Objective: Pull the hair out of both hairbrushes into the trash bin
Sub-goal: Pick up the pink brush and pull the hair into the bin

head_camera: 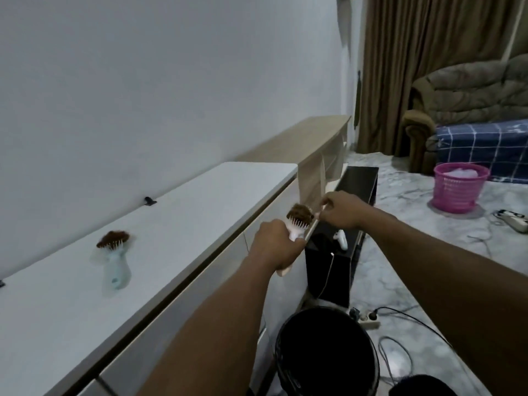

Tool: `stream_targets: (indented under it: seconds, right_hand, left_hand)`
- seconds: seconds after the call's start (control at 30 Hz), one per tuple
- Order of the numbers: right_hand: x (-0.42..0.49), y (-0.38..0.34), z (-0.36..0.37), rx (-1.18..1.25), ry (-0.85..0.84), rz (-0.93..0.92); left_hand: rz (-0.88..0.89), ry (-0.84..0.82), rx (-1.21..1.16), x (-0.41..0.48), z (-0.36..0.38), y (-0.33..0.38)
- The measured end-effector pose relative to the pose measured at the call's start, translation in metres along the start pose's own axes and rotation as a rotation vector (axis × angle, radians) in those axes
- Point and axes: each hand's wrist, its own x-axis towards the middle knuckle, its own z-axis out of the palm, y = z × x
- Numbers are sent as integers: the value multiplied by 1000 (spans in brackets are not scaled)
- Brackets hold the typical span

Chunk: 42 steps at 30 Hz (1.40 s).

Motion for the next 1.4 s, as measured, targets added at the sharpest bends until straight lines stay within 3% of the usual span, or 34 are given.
stream_targets:
  seconds: [0.27, 0.4, 0.5, 0.67, 0.93, 1.2, 1.4]
  right_hand:
    - [10, 103, 130, 112, -164, 228]
    - [2, 151, 204, 287, -219, 353]
    - [-4, 186, 255, 436, -216, 406]
    - [-4, 232, 319, 659, -189, 645]
    - [16, 263, 385, 785, -244, 808]
    - [43, 281, 397, 818, -124, 857]
    - [50, 285, 409, 667, -113, 804]
  left_hand:
    - [-89, -199, -54, -10, 125, -65]
    - [-169, -307, -92, -24, 189, -107]
    - [-206, -365, -109, -31, 235, -138]
    - [-256, -440, -167, -33, 290, -178]
    - [-330, -617, -262, -43, 348, -236]
    - [-411, -825, -476, -14, 370, -243]
    - [-583, -887, -562, -14, 394, -246]
